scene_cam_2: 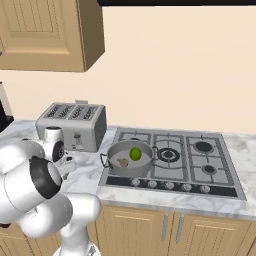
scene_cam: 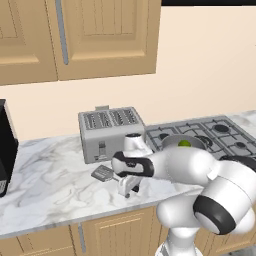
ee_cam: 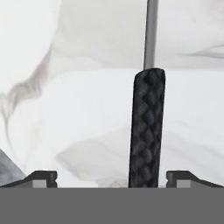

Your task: Put the garlic and lime in the pot. Retrieve the spatula and lightly stir the vegetables in the pot.

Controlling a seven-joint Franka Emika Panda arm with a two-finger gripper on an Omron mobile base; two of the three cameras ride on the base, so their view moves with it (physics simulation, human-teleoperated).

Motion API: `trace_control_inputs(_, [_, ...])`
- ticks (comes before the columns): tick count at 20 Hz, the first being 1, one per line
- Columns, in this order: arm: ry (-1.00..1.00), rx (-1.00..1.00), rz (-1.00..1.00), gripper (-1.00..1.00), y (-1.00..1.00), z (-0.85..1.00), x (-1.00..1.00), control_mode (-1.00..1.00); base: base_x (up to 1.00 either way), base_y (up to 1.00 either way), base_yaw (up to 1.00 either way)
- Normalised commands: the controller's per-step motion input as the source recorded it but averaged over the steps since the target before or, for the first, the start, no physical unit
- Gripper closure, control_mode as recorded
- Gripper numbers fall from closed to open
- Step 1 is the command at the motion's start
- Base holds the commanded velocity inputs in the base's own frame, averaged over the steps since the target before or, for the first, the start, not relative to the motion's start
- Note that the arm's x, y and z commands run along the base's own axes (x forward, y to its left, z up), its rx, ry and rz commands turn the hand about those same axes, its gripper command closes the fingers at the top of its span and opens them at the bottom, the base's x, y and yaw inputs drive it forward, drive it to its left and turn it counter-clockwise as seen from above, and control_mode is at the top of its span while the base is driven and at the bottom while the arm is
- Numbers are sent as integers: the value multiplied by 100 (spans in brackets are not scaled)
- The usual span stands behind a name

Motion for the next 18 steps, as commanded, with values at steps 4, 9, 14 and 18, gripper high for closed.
trace_control_inputs(4, [0, 0, -1, -100, 0, 0, 17, -100, 0, 0, 0])
trace_control_inputs(9, [0, 0, -4, -100, 0, -1, 10, -100, 0, 0, 0])
trace_control_inputs(14, [0, 0, -5, -100, 0, -8, 20, -100, 0, 0, 0])
trace_control_inputs(18, [-1, 0, -5, -100, 0, -19, 12, -100, 0, 0, 0])
